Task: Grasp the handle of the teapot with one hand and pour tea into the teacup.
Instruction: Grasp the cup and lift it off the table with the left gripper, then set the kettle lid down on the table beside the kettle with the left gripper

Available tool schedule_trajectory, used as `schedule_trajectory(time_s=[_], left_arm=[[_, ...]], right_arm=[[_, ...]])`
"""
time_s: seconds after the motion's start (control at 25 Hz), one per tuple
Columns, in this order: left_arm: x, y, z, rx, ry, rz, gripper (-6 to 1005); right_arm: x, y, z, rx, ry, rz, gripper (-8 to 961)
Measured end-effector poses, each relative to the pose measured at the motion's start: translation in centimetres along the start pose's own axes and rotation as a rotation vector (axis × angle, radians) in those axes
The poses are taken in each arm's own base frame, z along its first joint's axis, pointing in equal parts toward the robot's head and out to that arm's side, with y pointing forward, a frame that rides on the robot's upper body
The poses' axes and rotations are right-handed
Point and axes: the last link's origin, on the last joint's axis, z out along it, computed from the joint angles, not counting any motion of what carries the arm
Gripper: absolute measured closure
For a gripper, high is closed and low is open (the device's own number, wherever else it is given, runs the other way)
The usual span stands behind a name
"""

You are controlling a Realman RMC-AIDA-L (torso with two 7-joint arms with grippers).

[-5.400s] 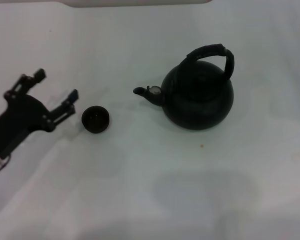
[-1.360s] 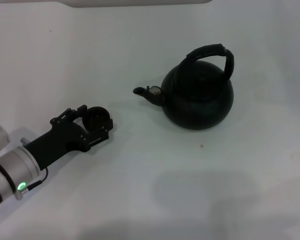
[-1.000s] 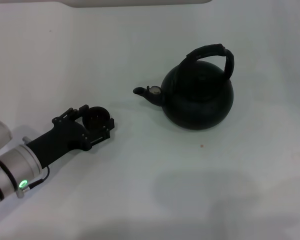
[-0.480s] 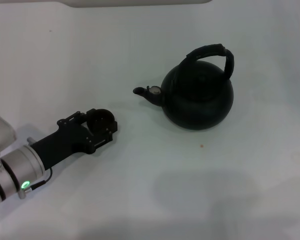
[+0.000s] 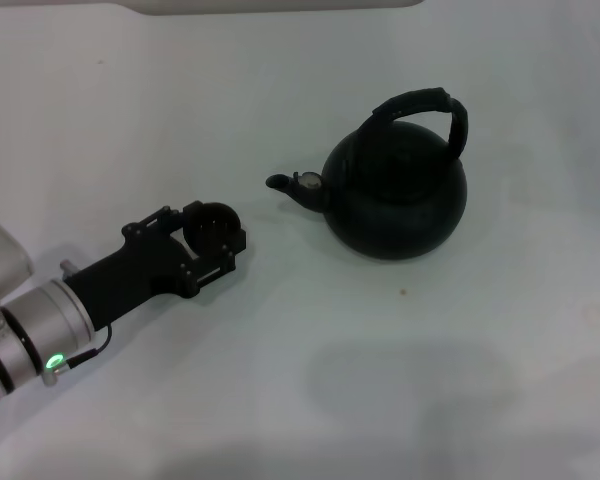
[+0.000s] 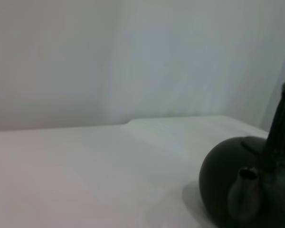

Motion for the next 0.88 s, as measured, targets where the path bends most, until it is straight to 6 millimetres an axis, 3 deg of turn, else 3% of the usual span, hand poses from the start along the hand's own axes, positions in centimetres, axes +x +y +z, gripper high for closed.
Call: schedule_trajectory(time_s=[0.44,0.88], left_arm=[[1.3,-1.1,-0.3,-0.022,-0.020,0.013,285],[2.6,-1.6,1.4,-0.080,-0.075,0.048,286]], right_arm=[[0.0,0.1,0.0,-0.006,0.000,-0.003,106],[-0.1,0.5,-0.2,-0.016,-0.016,0.001,107]])
